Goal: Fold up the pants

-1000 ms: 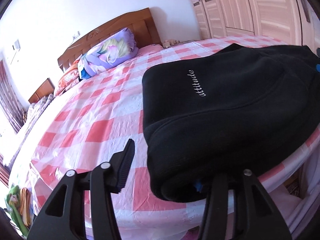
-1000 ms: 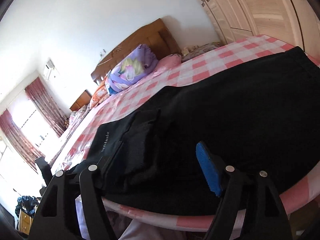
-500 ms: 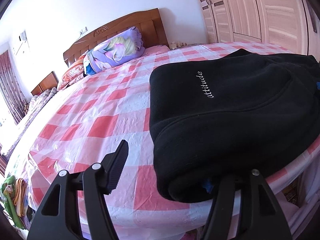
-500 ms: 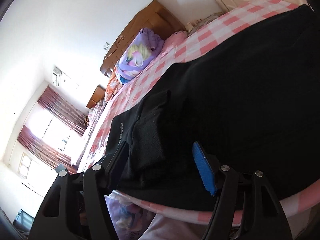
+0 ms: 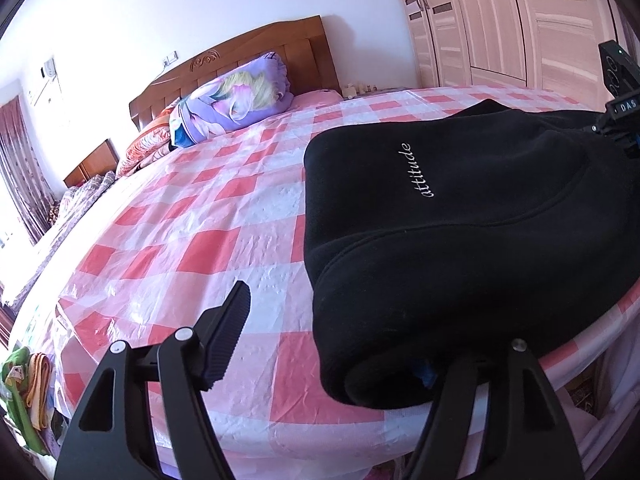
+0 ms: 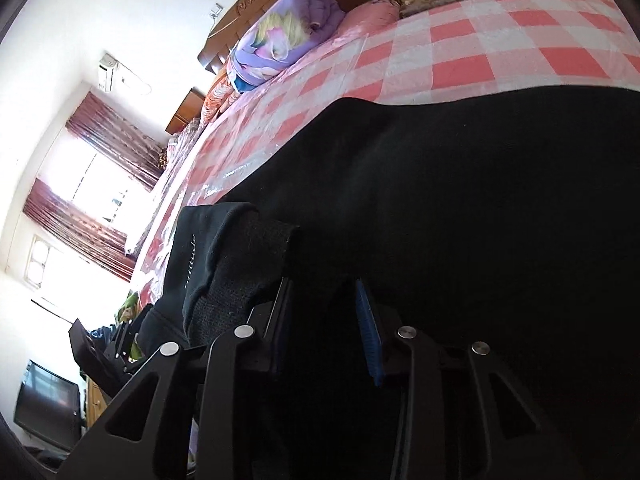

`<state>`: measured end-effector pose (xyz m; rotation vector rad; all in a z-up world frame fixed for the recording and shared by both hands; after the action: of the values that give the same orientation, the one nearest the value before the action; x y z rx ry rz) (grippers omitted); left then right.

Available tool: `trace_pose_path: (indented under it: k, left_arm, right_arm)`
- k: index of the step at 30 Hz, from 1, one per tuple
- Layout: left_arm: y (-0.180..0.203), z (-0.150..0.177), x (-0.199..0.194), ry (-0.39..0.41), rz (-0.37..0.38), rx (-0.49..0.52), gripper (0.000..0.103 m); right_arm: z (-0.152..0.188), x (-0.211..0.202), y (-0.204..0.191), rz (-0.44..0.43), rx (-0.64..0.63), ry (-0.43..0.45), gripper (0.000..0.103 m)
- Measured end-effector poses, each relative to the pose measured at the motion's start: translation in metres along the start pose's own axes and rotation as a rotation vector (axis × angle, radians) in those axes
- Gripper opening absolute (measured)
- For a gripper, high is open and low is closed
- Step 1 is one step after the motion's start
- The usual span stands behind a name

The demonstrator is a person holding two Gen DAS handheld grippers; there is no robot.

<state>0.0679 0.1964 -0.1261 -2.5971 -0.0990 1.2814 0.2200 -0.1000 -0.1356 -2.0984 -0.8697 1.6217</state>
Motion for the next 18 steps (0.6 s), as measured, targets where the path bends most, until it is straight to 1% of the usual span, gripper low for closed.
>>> trace_pose_path:
  k: [1, 2, 3, 4, 6, 8, 10, 11, 13, 14, 15, 16, 17, 18]
  left_arm:
    - [-0.001, 0.0, 0.001, -0.002, 0.015, -0.011, 0.071]
    - [-0.003, 0.0, 0.002, -0.005, 0.027, -0.019, 0.072]
    - [-0.003, -0.001, 0.003, -0.008, 0.035, -0.025, 0.072]
    - [-0.004, -0.001, 0.003, -0.01, 0.036, -0.027, 0.072]
    - [-0.003, 0.0, 0.002, -0.011, 0.025, -0.021, 0.072]
    - [-0.001, 0.001, 0.0, -0.008, 0.008, -0.013, 0.073]
    - [0.0, 0.0, -0.001, -0.008, -0.004, -0.008, 0.072]
    - [0.001, 0.0, -0.001, -0.009, -0.009, -0.007, 0.072]
    - [0.003, 0.0, -0.002, -0.007, -0.03, 0.004, 0.072]
    - [0.004, 0.0, -0.003, -0.003, -0.042, 0.013, 0.072]
    - [0.005, 0.0, -0.004, 0.0, -0.056, 0.023, 0.072]
    - [0.006, 0.0, -0.004, 0.002, -0.062, 0.03, 0.072]
    - [0.006, 0.0, -0.005, 0.003, -0.065, 0.035, 0.073]
    - [0.005, 0.0, -0.006, 0.006, -0.065, 0.038, 0.074]
  right_arm:
    - [0.0, 0.0, 0.0, 0.014, -0.007, 0.005, 0.021]
    - [-0.002, 0.001, 0.001, 0.04, -0.001, 0.013, 0.013]
    - [-0.005, 0.001, 0.001, 0.07, -0.005, 0.021, 0.009]
    - [-0.01, 0.0, 0.0, 0.094, -0.021, 0.028, 0.007]
    - [-0.015, -0.009, -0.012, 0.147, -0.075, 0.081, 0.006]
    - [-0.025, -0.027, -0.03, 0.171, -0.126, 0.15, 0.004]
    - [-0.033, -0.039, -0.041, 0.189, -0.156, 0.198, 0.003]
    - [-0.037, -0.042, -0.044, 0.214, -0.172, 0.21, 0.003]
    - [-0.044, -0.034, -0.039, 0.274, -0.182, 0.205, 0.003]
    - [-0.046, -0.022, -0.027, 0.333, -0.171, 0.176, 0.003]
    - [-0.041, -0.011, -0.012, 0.355, -0.14, 0.142, 0.003]
    - [-0.036, -0.002, 0.004, 0.333, -0.099, 0.097, 0.003]
    - [-0.03, 0.001, 0.014, 0.275, -0.06, 0.066, 0.004]
    - [-0.03, -0.004, 0.014, 0.241, -0.044, 0.079, 0.007]
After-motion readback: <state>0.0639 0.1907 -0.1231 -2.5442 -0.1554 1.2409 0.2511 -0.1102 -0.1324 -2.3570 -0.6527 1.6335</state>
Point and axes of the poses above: each gripper's, at about its wrist camera, not at the fingertips, and x roughly the way its jaws point, y to its right, z to its underside, the point moved 7 cm from there along x, roughly the way its jaws point, and after that the axes turned 15 degrees about -y, right-handed, at the moved point
